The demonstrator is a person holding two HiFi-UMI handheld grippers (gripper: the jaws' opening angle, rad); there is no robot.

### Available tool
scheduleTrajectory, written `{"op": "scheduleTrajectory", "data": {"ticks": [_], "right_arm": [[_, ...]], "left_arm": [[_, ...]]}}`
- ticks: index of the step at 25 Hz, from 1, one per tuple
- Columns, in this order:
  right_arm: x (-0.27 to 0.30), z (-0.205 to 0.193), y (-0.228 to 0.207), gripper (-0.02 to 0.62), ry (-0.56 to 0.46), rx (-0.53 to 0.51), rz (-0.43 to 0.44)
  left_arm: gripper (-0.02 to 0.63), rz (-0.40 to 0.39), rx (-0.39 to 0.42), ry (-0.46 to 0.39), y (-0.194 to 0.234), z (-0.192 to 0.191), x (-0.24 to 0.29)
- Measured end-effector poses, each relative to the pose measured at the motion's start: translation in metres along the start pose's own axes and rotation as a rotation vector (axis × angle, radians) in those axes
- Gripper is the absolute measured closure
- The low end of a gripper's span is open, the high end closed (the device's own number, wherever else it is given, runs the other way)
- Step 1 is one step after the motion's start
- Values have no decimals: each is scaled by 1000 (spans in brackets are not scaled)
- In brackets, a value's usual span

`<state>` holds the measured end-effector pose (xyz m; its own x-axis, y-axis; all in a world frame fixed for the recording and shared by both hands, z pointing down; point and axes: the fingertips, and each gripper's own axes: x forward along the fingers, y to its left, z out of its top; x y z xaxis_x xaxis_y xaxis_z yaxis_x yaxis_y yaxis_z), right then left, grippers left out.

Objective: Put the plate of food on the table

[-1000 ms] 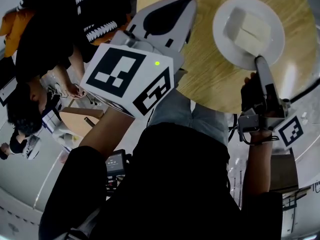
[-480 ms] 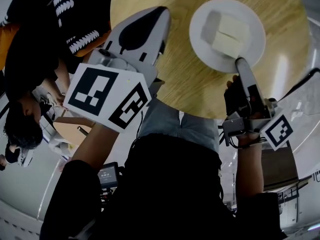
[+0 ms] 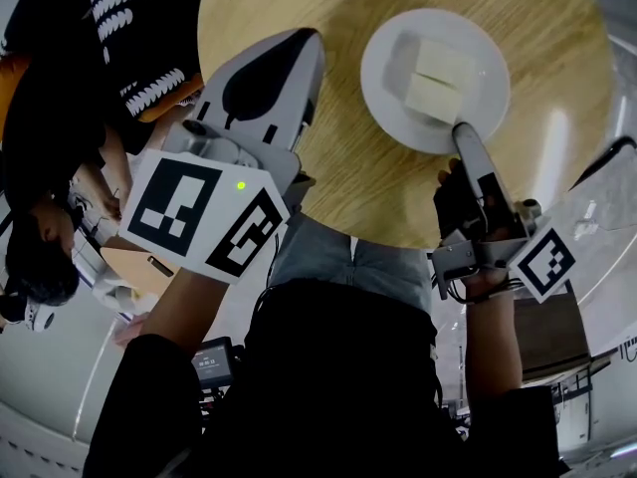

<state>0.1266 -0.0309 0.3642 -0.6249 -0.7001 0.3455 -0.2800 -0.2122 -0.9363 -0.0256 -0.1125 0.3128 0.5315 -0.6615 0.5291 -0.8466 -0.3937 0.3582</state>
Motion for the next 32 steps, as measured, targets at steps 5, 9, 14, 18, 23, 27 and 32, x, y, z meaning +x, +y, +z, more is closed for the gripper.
{"op": "scheduleTrajectory", "data": {"ticks": [5, 9, 14, 18, 23, 27, 32], "right_arm": [[2, -1, 4, 578, 7, 14, 0], [4, -2, 8, 578, 6, 30, 0], [5, -3, 9, 578, 5, 51, -7], [8, -2, 9, 572, 6, 56, -18], [9, -2, 9, 572, 18, 59, -38], [8, -1, 7, 572, 14, 43, -64], [7, 3, 7, 572, -5, 18, -88]], "left_arm": [[600, 2, -4, 5, 0, 1, -1], [600, -6, -10, 16, 0, 0, 1], [600, -9, -17, 30, -1, -1, 2], [600, -13, -16, 30, -1, 0, 2], [600, -8, -20, 30, -2, 4, 2], [600, -8, -23, 30, -3, 5, 1], [600, -8, -20, 27, -4, 9, 1]]}}
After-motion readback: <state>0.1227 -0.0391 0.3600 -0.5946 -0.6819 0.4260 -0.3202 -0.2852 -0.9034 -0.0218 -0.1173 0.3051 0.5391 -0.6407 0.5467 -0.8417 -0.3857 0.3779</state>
